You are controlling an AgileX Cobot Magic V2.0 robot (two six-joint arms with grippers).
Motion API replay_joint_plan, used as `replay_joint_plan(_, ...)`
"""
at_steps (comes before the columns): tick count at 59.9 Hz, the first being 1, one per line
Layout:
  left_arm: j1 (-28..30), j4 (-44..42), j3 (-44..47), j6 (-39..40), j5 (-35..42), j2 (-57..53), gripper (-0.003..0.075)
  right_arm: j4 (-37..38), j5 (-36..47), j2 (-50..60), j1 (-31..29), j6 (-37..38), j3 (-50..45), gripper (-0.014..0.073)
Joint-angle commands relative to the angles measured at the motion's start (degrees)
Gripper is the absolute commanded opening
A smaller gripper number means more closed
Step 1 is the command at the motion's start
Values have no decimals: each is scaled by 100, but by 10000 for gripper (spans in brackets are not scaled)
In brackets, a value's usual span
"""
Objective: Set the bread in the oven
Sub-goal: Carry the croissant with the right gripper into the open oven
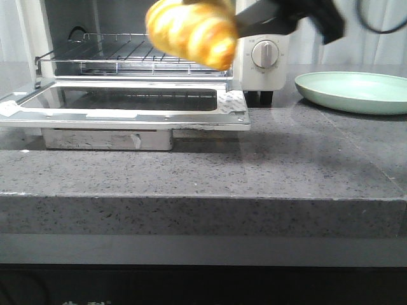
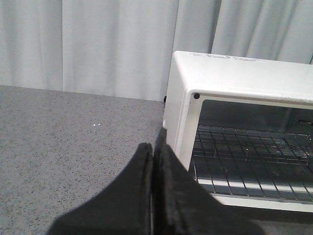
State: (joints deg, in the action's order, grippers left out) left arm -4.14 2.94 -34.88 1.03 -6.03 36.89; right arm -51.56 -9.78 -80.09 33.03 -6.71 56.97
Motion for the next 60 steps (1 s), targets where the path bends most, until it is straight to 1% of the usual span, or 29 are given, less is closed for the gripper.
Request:
replay_joint_plan(1, 4, 46, -157, 55, 408, -16, -20, -52, 335, -285, 18, -196, 594, 237)
replay_joint_plan(13, 4, 46, -157, 55, 380, -16, -20, -100, 350, -1008, 18, -191, 1547, 237)
replay_joint_plan(22, 4, 46, -157, 55, 300, -16, -20, -414, 575, -1428, 18, -191, 2021, 237)
replay_joint_plan(29, 4, 46, -157, 55, 265, -16, -20, -432, 610, -1740, 18, -196, 2322, 237)
replay_joint_plan(35, 4, 46, -157, 55, 265, -16, -20, -351, 719, -1869, 18, -201, 2426, 238)
replay_joint_plan(41, 4, 46, -157, 55, 265, -16, -20, -357, 1065, -1915, 18, -201, 2426, 239)
replay_joint_plan(49, 4, 46, -157, 55, 265, -16, -20, -580, 1499, -1915, 18, -201, 2426, 239)
replay_joint_plan(56, 4, 46, -157, 55, 265, -16, -20, -618, 1599, -1915, 18, -201, 2426, 239)
replay_joint_plan(60, 4, 46, -157, 55, 265, -16, -20, -618, 1598, -1921, 18, -201, 2426, 256)
